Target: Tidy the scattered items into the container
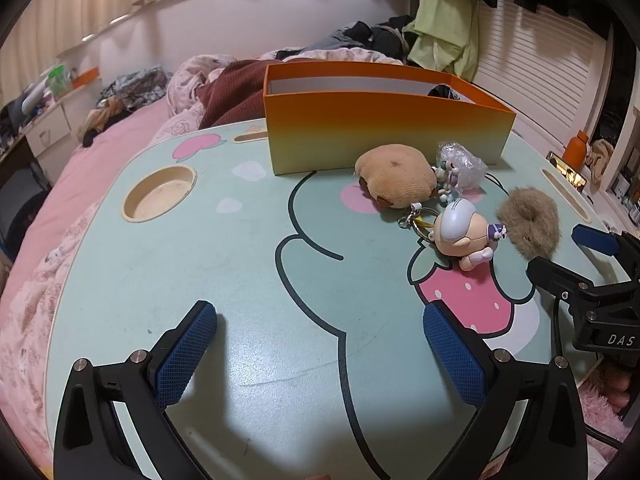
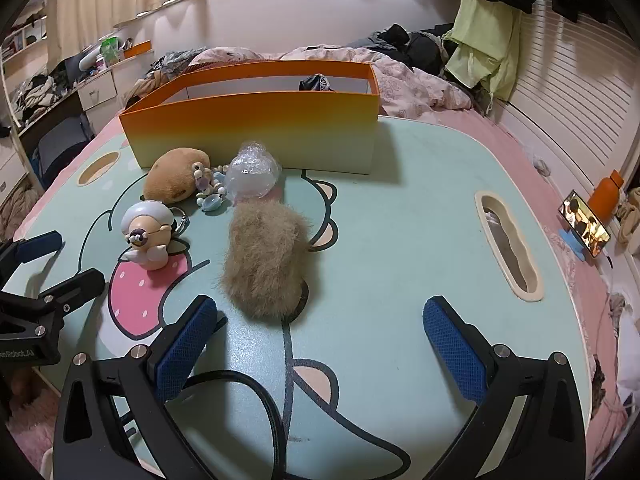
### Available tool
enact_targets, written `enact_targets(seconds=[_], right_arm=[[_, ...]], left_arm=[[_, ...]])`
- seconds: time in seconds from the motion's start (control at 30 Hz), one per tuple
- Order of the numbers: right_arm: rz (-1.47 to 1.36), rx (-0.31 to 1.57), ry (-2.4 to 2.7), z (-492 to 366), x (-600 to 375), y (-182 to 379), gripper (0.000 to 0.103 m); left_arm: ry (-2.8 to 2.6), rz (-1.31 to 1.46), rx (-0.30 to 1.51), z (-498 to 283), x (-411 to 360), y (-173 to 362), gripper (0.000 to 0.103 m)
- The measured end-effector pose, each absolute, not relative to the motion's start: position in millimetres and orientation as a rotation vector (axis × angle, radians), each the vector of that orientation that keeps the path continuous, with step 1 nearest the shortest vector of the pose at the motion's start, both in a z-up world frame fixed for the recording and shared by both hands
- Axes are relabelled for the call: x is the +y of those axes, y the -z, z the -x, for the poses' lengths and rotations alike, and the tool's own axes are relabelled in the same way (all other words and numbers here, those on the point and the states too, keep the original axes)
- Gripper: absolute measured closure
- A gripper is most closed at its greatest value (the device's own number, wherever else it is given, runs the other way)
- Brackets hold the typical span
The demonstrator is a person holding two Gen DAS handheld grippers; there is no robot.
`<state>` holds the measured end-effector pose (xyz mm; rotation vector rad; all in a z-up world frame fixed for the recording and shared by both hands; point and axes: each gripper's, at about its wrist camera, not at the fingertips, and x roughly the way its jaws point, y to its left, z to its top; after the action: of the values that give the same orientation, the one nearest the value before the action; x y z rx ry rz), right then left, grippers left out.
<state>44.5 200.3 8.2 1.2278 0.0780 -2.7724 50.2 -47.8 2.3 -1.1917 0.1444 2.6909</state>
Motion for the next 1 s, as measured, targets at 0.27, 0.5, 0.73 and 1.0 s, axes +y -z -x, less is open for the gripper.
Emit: enact_targets(seconds=[0.27, 0.5, 0.73, 1.0], right_arm=[[-1.116, -0.010, 2.781, -51, 202, -22, 0.000], [-1.122, -0.244, 2.758, -17, 210, -41, 0.017], [-1.189, -0.050, 2.724, -24, 187, -18, 0.080], [-0.913, -0.291, 2.803, -57, 213, -32, 0.080]], left_arm=[[-2.691, 1.191, 0.144, -50, -48, -2, 0.000], [-2.690, 1.191, 0.143, -50, -49, -2, 0.000], [-2.689, 1.191, 0.139, -50, -49, -2, 0.000], [-2.685, 1.187, 0.150, -50, -44, -4, 0.000]])
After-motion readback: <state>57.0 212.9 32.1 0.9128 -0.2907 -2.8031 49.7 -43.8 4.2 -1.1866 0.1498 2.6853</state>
